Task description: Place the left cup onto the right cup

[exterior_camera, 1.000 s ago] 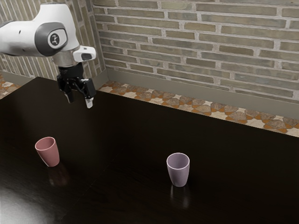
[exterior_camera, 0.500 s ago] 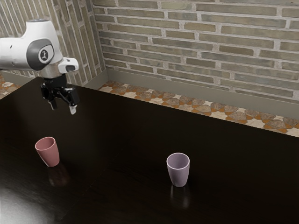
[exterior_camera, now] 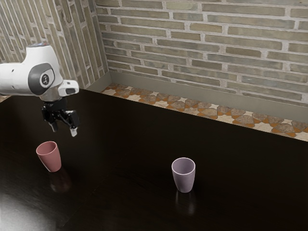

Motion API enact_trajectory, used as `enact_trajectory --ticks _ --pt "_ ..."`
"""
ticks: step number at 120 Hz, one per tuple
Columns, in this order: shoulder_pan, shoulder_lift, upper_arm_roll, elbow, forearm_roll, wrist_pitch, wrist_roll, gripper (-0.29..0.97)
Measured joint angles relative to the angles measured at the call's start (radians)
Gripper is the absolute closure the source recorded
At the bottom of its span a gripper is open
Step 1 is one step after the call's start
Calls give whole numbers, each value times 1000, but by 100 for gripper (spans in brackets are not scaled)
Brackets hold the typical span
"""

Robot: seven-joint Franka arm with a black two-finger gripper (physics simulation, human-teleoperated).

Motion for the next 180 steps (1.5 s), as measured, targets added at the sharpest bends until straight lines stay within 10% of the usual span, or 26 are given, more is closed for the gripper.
enact_trajectory --ticks 157,180 --pt "41 -61 17 -171 70 121 123 0" --pt "50 -50 17 -173 77 126 129 16"
